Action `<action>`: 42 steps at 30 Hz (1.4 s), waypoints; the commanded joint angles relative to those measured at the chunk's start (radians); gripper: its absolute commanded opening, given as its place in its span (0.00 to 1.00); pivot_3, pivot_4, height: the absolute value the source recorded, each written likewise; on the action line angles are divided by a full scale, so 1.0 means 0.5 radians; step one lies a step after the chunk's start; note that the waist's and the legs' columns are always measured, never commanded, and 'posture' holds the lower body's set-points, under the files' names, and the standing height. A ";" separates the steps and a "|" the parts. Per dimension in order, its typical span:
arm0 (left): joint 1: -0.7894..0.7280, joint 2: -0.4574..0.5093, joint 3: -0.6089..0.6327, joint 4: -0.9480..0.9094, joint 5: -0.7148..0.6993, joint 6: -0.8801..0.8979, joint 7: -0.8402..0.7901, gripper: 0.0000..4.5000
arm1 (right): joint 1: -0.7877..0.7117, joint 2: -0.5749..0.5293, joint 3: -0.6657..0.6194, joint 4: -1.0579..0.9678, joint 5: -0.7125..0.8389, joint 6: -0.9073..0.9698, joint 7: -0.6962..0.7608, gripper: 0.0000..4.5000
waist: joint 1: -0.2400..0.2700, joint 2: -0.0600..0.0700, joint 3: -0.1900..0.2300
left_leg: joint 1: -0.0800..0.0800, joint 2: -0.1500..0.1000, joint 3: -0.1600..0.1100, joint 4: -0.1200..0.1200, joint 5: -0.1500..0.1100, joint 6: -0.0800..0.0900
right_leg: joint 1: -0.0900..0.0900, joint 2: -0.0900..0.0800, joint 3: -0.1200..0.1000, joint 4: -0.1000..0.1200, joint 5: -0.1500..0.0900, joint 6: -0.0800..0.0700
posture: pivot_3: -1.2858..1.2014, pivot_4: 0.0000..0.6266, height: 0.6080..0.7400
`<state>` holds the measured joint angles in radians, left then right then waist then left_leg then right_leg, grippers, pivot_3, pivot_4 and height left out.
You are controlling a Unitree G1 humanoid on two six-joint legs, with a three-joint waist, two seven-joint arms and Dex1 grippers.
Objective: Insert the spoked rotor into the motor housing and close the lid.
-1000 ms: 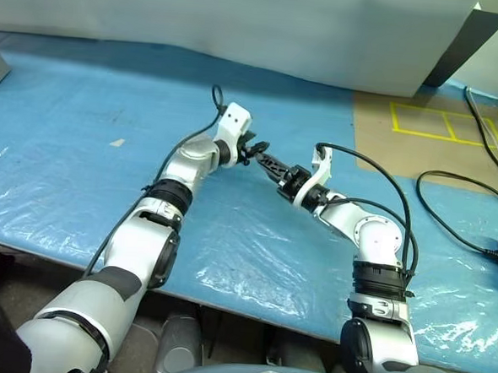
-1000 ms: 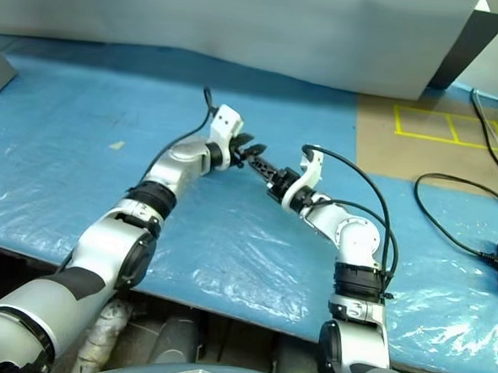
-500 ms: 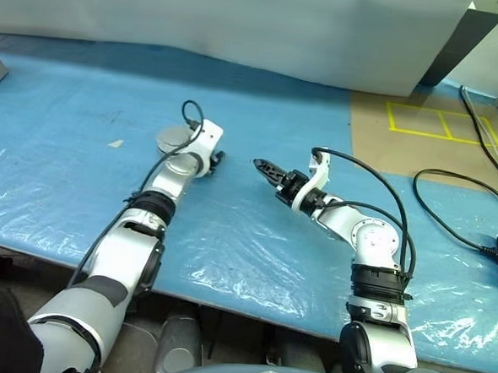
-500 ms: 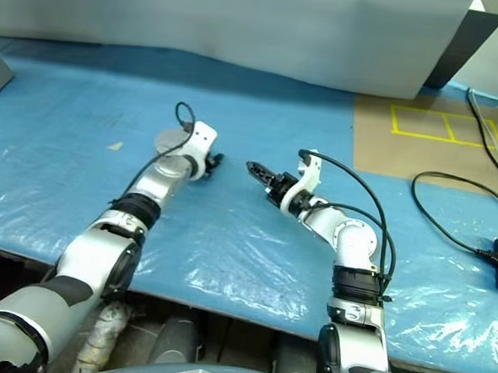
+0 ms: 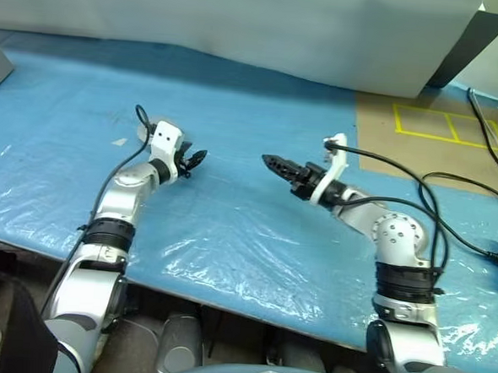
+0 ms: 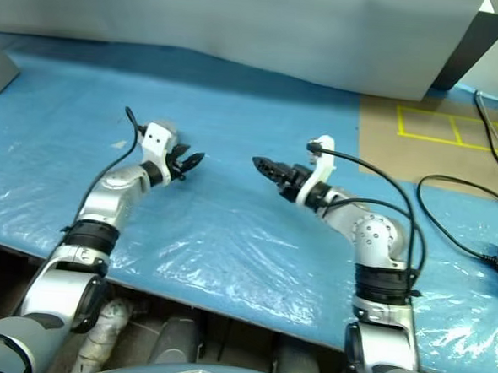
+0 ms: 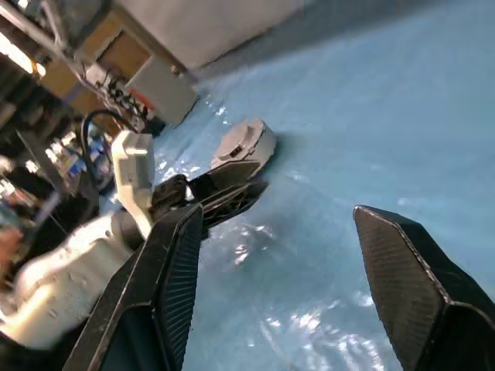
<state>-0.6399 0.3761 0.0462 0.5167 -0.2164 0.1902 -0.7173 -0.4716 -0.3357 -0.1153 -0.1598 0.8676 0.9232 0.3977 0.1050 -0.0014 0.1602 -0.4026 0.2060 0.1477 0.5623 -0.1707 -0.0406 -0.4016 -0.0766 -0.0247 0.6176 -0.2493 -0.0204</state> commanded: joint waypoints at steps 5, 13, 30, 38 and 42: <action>0.175 0.139 -0.063 -0.480 -0.300 0.319 -0.567 0.56 | 0.199 -0.280 0.287 -0.270 -0.378 -0.347 0.385 0.72 | -0.013 0.001 0.001 | 0.000 0.000 0.001 -0.001 0.000 0.000 | -0.001 0.000 0.000 -0.002 0.000 0.000 | 0.52 0.24 1.00; 0.148 0.126 -0.030 -0.544 -0.387 0.448 -0.572 0.56 | 0.305 -0.314 0.269 -0.307 -0.497 -0.416 0.432 0.72 | -0.017 0.001 0.001 | 0.002 0.000 0.003 0.003 0.000 0.001 | 0.001 -0.001 0.004 0.000 0.000 0.000 | 0.52 0.24 1.00; 0.098 0.108 -0.052 -0.497 -0.376 0.450 -0.574 0.56 | 0.335 -0.272 0.204 -0.310 -0.544 -0.407 0.366 0.72 | -0.017 0.001 0.001 | 0.002 0.000 0.002 0.004 0.000 0.001 | 0.000 0.000 0.004 0.005 0.000 -0.001 | 0.52 0.24 1.00; 0.104 0.098 -0.070 -0.500 -0.348 0.429 -0.558 0.56 | 0.303 -0.225 0.231 -0.287 -0.571 -0.405 0.333 0.72 | -0.017 0.001 0.001 | 0.003 0.000 0.003 0.006 0.001 0.002 | 0.000 0.000 0.004 0.006 0.000 -0.001 | 0.52 0.24 1.00; 0.135 0.089 -0.061 -0.534 -0.360 0.446 -0.535 0.56 | 0.289 -0.211 0.220 -0.262 -0.586 -0.396 0.322 0.72 | -0.017 0.001 0.001 | 0.002 0.000 0.003 0.006 0.001 0.002 | 0.001 0.000 0.004 0.007 0.000 -0.001 | 0.52 0.24 1.00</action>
<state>-0.5736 0.4211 0.0080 0.2903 -0.3895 0.4225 -0.9883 -0.3035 -0.4439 0.0110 -0.2665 0.5708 0.7306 0.5616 0.0964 -0.0008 0.1606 -0.4014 0.2060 0.1489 0.5654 -0.1703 -0.0396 -0.4013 -0.0768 -0.0225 0.6211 -0.2494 -0.0207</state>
